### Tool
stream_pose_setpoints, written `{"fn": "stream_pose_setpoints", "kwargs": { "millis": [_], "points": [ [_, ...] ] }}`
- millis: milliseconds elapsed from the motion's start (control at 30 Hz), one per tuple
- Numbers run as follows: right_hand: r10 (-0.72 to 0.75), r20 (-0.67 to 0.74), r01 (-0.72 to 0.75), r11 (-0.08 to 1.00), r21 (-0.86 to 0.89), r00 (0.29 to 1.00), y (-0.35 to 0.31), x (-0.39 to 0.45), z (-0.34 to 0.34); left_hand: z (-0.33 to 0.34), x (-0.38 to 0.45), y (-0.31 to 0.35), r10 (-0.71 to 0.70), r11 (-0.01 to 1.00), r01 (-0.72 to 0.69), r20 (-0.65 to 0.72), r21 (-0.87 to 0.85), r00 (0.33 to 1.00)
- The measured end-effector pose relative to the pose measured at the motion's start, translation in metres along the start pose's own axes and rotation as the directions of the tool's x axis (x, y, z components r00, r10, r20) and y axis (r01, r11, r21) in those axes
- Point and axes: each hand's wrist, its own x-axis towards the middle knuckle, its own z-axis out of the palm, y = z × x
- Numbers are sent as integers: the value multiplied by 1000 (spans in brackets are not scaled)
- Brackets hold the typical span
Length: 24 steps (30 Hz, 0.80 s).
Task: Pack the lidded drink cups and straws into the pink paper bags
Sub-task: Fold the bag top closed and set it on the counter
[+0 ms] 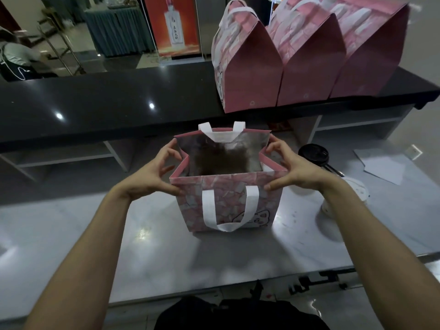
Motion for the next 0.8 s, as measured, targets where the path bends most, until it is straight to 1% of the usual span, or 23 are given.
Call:
{"fn": "stream_pose_setpoints", "kwargs": {
  "millis": [100, 200, 267, 333, 433, 533, 667, 800],
  "points": [
    [-32, -51, 31, 999, -20, 998, -1, 7, -7, -4, 7, 1, -2, 999, 0, -49, -42, 999],
    [-24, -164, 13, 998, -68, 986, -1, 11, -8, -4, 13, -1, 6, 997, -17, -140, -75, 990],
    [-10, -232, -3, 998, -56, 973, -1, 12, -5, -5, 17, -5, 40, 998, -50, -193, -46, 980],
    [-11, -279, 0, 999, -37, 960, -2, 14, -2, -5, 20, -5, 45, 998, -51, -216, -24, 975],
    [-21, -271, 13, 999, -31, 962, -8, 15, 1, -4, 18, -4, 43, 999, -44, -200, 1, 979],
    [-70, -262, 36, 991, -133, 962, -14, 14, 1, 2, 18, -1, 66, 997, -56, -210, 49, 976],
    [-59, -284, 15, 988, -153, 957, -14, 13, 2, 12, 19, 6, 108, 992, -85, -274, 94, 955],
    [-85, -306, 26, 981, -192, 948, -7, 13, 5, 20, 22, 3, 154, 980, -101, -332, 172, 930]
  ]
}}
